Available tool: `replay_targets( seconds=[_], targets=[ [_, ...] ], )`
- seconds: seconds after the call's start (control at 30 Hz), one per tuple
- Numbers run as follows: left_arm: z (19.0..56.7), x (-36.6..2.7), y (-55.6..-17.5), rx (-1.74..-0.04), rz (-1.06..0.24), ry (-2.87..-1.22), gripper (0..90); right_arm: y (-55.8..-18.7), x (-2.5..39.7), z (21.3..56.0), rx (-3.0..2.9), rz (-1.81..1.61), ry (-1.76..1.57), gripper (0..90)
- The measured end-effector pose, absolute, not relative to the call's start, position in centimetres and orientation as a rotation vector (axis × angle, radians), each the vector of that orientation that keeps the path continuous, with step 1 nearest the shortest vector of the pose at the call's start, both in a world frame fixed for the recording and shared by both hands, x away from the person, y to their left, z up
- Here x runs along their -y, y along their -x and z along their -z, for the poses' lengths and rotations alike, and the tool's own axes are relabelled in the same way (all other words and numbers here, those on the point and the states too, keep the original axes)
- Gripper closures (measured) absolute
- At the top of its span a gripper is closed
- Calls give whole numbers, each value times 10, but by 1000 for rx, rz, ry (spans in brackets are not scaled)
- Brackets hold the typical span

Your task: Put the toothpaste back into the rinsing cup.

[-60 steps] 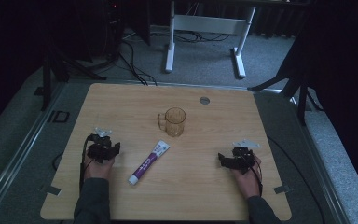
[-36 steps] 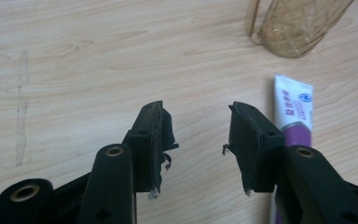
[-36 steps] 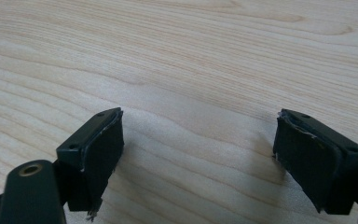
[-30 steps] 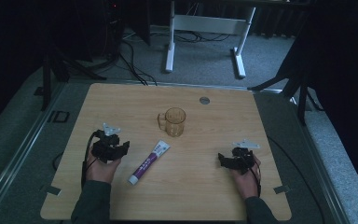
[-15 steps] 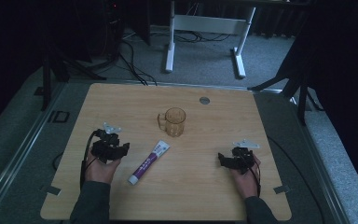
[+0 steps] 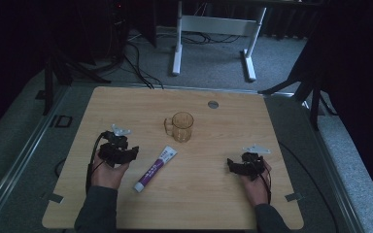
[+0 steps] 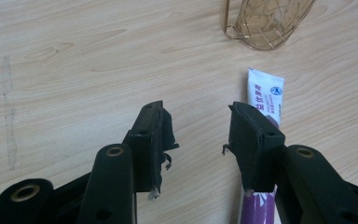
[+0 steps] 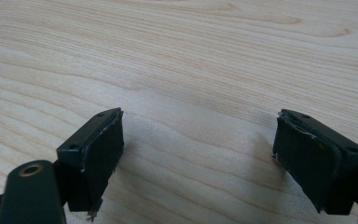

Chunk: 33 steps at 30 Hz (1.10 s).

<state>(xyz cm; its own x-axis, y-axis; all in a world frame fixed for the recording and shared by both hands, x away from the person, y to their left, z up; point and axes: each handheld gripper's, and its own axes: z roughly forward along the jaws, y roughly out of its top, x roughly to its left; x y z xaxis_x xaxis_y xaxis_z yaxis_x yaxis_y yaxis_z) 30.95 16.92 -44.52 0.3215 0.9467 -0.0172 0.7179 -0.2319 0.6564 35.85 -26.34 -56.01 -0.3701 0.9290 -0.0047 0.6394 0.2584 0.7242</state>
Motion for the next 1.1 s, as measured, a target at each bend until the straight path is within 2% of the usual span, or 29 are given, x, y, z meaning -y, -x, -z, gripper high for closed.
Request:
replay_targets(
  seconds=[1.1],
  targets=[
    [432, -135, -321, -1414, -531, -2125, 543, -358, 263, 560, -2099, -896, -1427, 161]
  ],
)
